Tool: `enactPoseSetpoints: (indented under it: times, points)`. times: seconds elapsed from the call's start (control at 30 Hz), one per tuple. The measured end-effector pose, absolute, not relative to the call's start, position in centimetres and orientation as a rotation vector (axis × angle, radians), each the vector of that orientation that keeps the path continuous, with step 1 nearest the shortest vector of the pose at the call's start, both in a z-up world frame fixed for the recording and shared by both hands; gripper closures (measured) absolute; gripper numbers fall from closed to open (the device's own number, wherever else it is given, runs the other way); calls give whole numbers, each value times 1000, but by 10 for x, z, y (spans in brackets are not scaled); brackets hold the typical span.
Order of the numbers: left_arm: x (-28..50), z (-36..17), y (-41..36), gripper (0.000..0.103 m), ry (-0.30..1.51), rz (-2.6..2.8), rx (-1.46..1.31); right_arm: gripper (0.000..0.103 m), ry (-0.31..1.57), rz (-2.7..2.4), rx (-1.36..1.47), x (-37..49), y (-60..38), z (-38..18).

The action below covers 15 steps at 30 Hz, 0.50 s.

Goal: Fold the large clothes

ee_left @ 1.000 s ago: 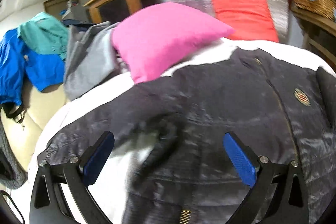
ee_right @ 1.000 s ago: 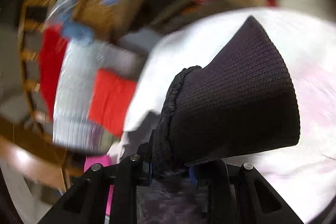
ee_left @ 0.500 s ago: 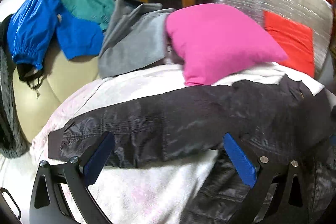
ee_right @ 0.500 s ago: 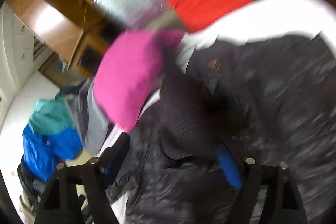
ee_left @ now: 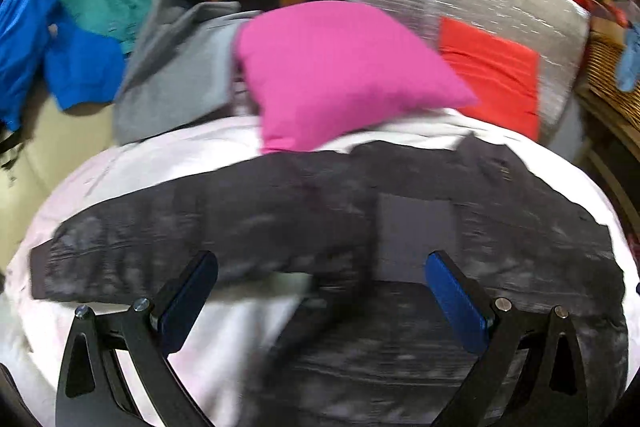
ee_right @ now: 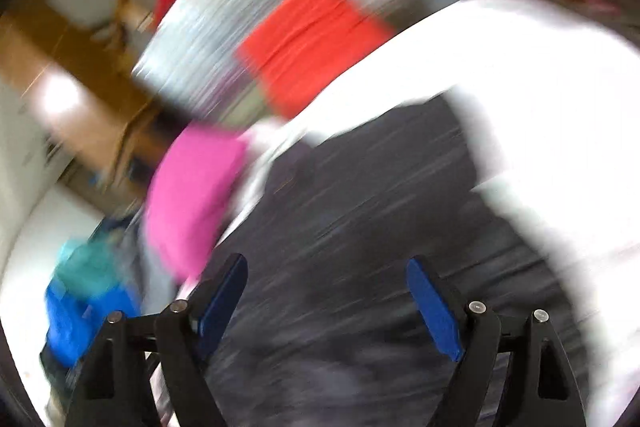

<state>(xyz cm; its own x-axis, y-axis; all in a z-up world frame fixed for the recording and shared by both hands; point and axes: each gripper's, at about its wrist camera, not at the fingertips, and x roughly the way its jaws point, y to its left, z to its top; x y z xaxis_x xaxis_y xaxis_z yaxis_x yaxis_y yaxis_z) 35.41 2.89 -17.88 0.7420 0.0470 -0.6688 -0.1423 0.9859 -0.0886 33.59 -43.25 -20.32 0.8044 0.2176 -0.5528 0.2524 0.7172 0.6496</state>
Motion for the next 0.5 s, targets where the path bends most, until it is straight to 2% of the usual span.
enactPoseSetpoints:
  times: [0.17, 0.37, 0.4, 0.43, 0.5]
  points:
    - [366, -180, -18, 0, 710, 5, -72, 23, 679, -106, 861, 341, -485, -238]
    - [406, -193, -41, 0, 745, -38, -31, 24, 813, 11, 841, 396, -473, -262]
    - [413, -198, -42, 0, 767, -54, -41, 34, 854, 22, 833, 402, -473, -268]
    - [420, -204, -43, 0, 795, -72, -53, 52, 901, 20, 804, 410, -466, -273]
    - [434, -218, -46, 1, 857, -81, -63, 65, 930, -27, 691, 416, -457, -278]
